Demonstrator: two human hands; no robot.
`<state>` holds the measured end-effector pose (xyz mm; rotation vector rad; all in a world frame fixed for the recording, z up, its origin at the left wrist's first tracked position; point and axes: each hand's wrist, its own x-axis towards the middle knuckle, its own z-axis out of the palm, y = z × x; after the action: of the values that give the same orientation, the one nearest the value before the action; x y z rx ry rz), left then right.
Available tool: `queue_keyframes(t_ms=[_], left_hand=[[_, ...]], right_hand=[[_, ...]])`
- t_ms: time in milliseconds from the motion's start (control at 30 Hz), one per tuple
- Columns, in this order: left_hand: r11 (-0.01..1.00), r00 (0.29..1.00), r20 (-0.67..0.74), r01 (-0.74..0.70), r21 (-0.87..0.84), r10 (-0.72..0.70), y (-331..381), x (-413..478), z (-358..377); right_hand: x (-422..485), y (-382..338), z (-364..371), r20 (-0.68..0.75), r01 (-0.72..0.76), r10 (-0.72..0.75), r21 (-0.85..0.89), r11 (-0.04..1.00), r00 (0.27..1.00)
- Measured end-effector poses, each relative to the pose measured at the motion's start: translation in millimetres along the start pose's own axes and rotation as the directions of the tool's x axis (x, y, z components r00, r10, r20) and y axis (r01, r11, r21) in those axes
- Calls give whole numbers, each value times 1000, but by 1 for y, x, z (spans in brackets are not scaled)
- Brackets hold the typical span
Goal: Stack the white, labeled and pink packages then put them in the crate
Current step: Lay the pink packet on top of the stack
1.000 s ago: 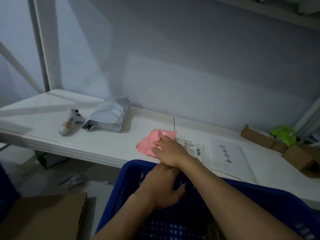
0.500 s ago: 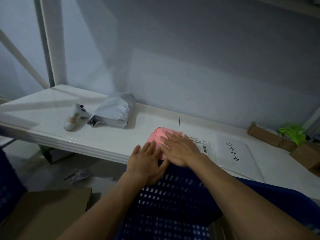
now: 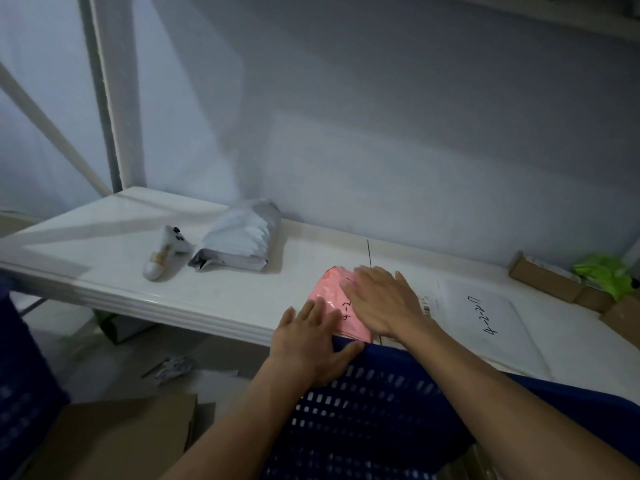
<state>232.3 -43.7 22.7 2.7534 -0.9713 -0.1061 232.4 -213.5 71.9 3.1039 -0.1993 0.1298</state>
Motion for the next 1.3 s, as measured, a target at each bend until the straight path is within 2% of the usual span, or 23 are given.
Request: queue_keyframes(t_ms=[33,100,167,267,400,500,600,667,767,867,900,967,1033,1100,1233,1300], left_hand=[[1000,1000,-6,-3,13,3,0,1,2],[1000,1000,-11,-8,23,8,0,3,6],[1000,1000,-20,-23,16,23,1,4,9],[1000,1000,-11,-21,18,21,-2,4,8],[1000,1000,-13,-19,14,19,-3,4,9],[1000,1000,-9,-16,12,16,-5,4,11],[1000,1000,-11,-21,12,21,-2,7,11],[1000,1000,0,-18,7,18,-1,7,10],[1000,1000,25,-13,12,13,-2,6,7],[1000,999,45,-10,26,9,-1,3,4],[1000,999,41,-9,25,8,-1,2,3],[999,999,35,-5,33,4,-1,1,1],[999,999,51,-6,33,5,-1,1,2],[999,998,61,-8,49,5,-2,1,2],[998,997,75,-14,60,9,-4,1,2],[997,996,84,-20,68,14,-3,1,1]], right_hand=[[4,-7,1,-38,32,-31,27,999,999],[10,-21,6,10,95,-97,100,990,995],[16,-31,9,85,42,-56,154,987,995],[25,-42,8,72,-36,25,154,987,997],[25,-44,9,127,-63,38,201,978,991],[31,-44,12,155,-66,39,170,983,987],[41,-42,17,163,-61,51,58,996,985],[46,-42,22,148,-113,107,30,993,983],[43,-42,26,67,-141,134,121,983,989],[19,-35,23,-103,-70,94,213,974,990],[10,-29,23,-108,-39,63,209,977,992],[0,-14,24,-26,-12,17,166,986,1000],[0,4,27,95,-61,49,136,989,994],[4,15,29,153,-123,102,135,983,983],[8,21,24,163,-143,125,105,984,979],[-1,17,22,131,-83,67,127,988,989]])
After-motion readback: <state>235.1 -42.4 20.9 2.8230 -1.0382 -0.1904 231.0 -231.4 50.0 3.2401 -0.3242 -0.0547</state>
